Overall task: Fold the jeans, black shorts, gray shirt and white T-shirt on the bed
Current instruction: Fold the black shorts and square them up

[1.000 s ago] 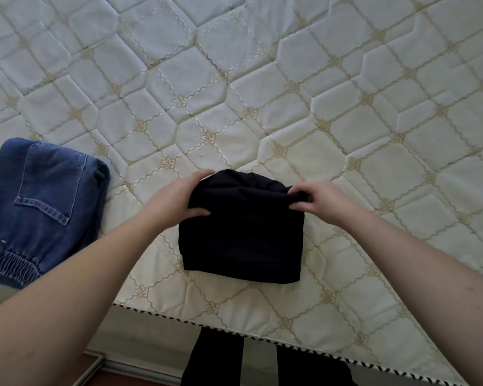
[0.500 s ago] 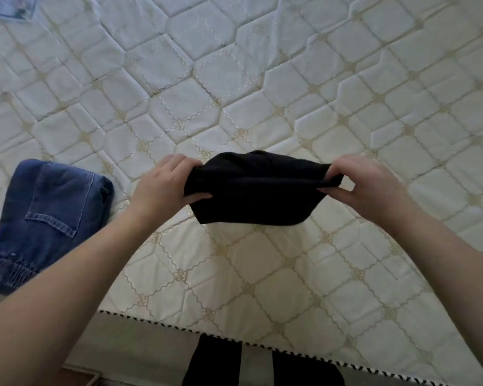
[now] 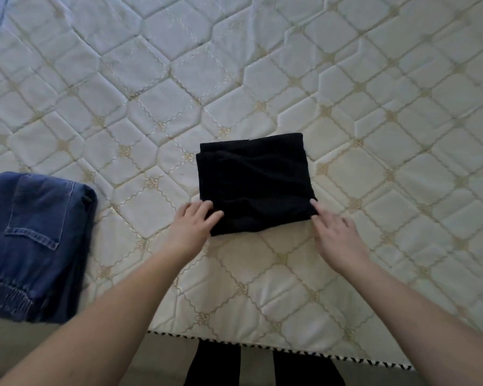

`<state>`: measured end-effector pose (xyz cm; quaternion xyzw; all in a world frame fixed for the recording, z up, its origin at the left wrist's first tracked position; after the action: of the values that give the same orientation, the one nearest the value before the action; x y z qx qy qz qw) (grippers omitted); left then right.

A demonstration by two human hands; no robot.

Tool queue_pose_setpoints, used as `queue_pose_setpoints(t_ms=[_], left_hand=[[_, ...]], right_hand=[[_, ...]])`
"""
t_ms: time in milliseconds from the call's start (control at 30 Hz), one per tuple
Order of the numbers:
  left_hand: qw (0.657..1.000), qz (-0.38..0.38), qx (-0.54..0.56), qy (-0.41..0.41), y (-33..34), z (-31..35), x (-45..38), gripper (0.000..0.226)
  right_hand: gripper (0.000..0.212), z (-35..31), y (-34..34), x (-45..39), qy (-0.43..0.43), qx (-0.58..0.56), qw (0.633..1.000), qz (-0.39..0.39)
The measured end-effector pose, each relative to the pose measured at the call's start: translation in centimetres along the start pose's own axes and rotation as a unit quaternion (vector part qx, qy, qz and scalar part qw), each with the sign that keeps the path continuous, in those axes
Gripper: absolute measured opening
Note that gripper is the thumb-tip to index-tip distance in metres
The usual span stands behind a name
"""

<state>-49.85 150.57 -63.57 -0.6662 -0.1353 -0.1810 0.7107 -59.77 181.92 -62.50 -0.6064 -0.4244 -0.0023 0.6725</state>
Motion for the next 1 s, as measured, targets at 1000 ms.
queue_pose_setpoints(t_ms=[1000], left_hand=[[0.638, 0.047, 0.730, -0.239, -3.0, -3.2, -7.5, 0.027]], right_hand=[[0.031, -10.9, -0.6, -7.8, 0.222, -0.944, 0.246, -0.008]])
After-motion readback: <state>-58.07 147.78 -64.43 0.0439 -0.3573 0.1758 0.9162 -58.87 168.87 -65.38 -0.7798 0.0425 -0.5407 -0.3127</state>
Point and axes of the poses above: each hand's wrist, its own x-axis away from the middle knuckle, its own y-axis out of the palm, z = x × y, the point moved 2 cm from there along -x, towards the middle knuckle, and after that the axes turned 12 degrees about -z, right-handed, at the moved point
